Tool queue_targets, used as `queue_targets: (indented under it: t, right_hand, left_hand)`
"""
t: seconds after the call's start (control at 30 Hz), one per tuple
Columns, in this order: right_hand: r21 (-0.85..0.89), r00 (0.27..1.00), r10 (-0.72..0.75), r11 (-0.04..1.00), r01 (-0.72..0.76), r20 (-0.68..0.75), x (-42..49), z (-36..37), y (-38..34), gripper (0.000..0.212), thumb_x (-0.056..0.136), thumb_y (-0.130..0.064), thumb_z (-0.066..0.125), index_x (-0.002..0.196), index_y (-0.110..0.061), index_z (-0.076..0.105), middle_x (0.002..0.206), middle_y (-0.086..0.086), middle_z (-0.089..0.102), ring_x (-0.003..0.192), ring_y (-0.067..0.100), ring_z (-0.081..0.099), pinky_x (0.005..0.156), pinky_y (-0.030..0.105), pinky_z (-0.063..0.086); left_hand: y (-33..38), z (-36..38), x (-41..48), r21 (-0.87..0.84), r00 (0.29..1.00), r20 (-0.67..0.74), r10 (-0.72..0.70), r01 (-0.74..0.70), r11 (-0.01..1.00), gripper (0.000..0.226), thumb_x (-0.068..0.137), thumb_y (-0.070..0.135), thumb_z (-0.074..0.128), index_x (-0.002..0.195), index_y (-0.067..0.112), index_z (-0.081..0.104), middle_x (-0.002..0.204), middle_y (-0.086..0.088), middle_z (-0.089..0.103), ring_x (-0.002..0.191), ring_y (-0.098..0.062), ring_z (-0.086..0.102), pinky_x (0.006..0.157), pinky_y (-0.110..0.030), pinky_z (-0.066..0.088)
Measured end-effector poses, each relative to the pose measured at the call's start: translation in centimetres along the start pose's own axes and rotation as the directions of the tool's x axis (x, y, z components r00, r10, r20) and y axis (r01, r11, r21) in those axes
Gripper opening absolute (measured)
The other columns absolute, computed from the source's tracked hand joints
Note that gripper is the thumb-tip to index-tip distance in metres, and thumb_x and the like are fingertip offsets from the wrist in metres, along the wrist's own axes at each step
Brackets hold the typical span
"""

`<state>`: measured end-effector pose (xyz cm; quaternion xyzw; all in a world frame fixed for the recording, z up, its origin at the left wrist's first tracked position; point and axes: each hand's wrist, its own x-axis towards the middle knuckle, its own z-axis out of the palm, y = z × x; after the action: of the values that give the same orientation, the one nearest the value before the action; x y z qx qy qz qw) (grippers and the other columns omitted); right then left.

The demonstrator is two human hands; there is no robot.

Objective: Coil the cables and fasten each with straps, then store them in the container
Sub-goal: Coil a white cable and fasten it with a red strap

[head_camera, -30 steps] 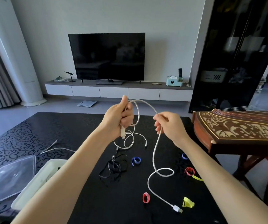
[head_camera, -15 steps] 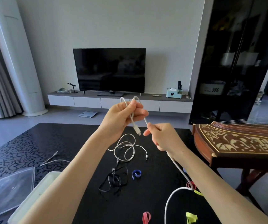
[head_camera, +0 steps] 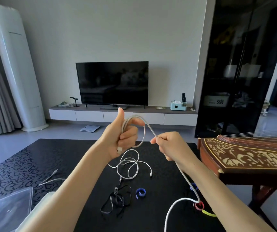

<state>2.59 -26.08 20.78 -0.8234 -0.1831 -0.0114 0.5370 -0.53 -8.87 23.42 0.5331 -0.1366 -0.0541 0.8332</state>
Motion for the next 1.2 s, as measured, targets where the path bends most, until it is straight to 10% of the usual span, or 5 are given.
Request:
queue_targets:
  t: [0.23,0.43,0.7,0.97,1.2]
  right_hand:
    - [0.022,0.996,0.000,1.000,0.002,-0.092,-0.1,-0.7,-1.1,0.033,0.094,-0.008,0.042,0.071,-0.010,0.065,0.032,-0.010,0.039,0.028,0.003,0.030,0.036,0.018,0.025]
    - [0.077,0.999,0.033,0.996,-0.035,0.020,-0.7,0.1,-1.5,0.035,0.097,-0.021,0.046,0.077,-0.001,0.066,0.041,0.000,0.043,0.033,0.009,0.031,0.037,0.020,0.030]
    - [0.307,0.991,-0.007,0.951,-0.034,0.132,-2.7,-0.2,0.7,0.007,0.093,-0.016,0.059,0.097,-0.011,0.062,0.054,0.001,0.052,0.041,0.008,0.039,0.041,0.020,0.035]
    - [-0.322,0.910,-0.412,0.857,0.402,0.039,-3.7,0.0,0.7,0.016,0.094,-0.022,0.057,0.091,-0.016,0.072,0.077,-0.007,0.069,0.077,0.005,0.059,0.069,0.014,0.045]
    - [-0.483,0.755,-0.654,0.648,0.590,0.046,-4.1,-2.1,-1.8,0.014,0.088,-0.030,0.061,0.089,-0.023,0.073,0.068,-0.021,0.055,0.068,0.003,0.054,0.061,0.015,0.039]
  left_hand:
    - [0.7,-0.7,-0.9,-0.289,0.866,0.493,0.080,0.076,0.954,0.052,0.101,0.039,0.033,0.119,-0.006,0.053,0.058,-0.003,0.034,0.043,-0.009,0.034,0.039,-0.019,0.030]
    - [0.8,0.8,-1.2,-0.152,0.974,0.161,0.161,-0.136,0.979,0.039,0.093,0.022,0.038,0.122,0.000,0.053,0.053,0.004,0.042,0.033,0.000,0.036,0.031,-0.011,0.029]
    - [3.3,1.5,-1.3,-0.106,0.938,-0.124,0.324,-0.337,0.935,0.036,0.101,0.016,0.028,0.129,0.003,0.047,0.054,0.005,0.045,0.032,-0.003,0.034,0.029,-0.010,0.021]
    - [2.6,3.5,-0.8,0.135,0.924,-0.132,0.358,-0.341,0.930,0.043,0.104,0.028,0.026,0.144,0.015,0.027,0.109,-0.014,0.070,0.095,-0.032,0.069,0.063,-0.041,0.059]
    - [1.1,3.8,-1.2,0.597,0.971,-0.030,0.239,-0.174,0.783,0.053,0.101,0.036,0.023,0.150,0.031,0.004,0.117,-0.003,0.064,0.098,-0.020,0.069,0.061,-0.038,0.059]
